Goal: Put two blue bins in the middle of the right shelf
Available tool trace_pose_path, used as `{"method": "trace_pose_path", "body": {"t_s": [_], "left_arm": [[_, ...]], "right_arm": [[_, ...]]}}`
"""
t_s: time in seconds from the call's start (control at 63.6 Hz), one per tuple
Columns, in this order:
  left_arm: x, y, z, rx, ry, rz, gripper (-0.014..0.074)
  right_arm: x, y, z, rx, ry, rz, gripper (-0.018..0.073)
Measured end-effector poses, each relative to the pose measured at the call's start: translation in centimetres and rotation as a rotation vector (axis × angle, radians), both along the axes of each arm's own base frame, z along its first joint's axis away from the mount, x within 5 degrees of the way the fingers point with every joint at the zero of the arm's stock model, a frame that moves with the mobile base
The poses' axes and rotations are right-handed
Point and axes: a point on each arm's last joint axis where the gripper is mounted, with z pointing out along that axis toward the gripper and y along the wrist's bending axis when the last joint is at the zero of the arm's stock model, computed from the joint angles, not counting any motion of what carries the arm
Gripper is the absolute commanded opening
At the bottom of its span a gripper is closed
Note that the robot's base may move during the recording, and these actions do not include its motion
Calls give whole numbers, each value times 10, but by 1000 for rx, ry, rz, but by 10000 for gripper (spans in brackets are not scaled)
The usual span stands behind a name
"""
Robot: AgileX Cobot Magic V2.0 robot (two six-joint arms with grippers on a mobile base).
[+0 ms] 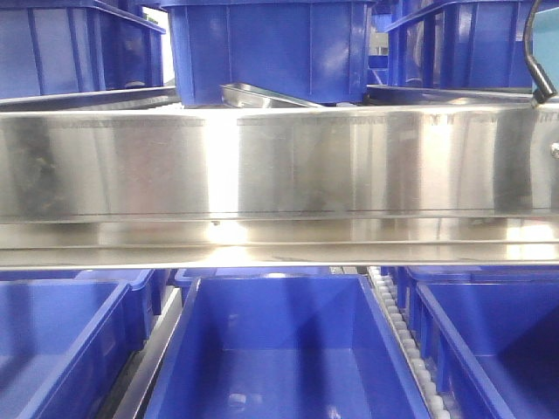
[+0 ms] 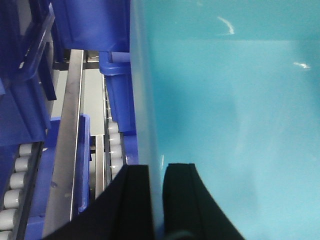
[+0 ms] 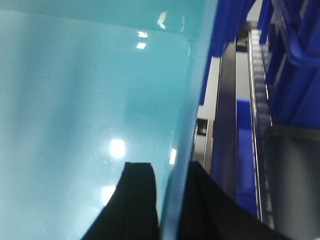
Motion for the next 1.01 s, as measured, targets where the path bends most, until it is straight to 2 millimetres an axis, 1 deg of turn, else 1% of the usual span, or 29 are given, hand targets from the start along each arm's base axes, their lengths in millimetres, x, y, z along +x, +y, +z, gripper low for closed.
{"method": "trace_pose_path", "body": {"t_s": [0.204,1.006], "left_arm": [[1,1,1,-3,-18,2,-111],[1,1,2,-3,-18,1,-111]], "right_arm": [[2,0,3,15,-40,-2,-153],[2,0,5,17,-54,-1,-153]]}}
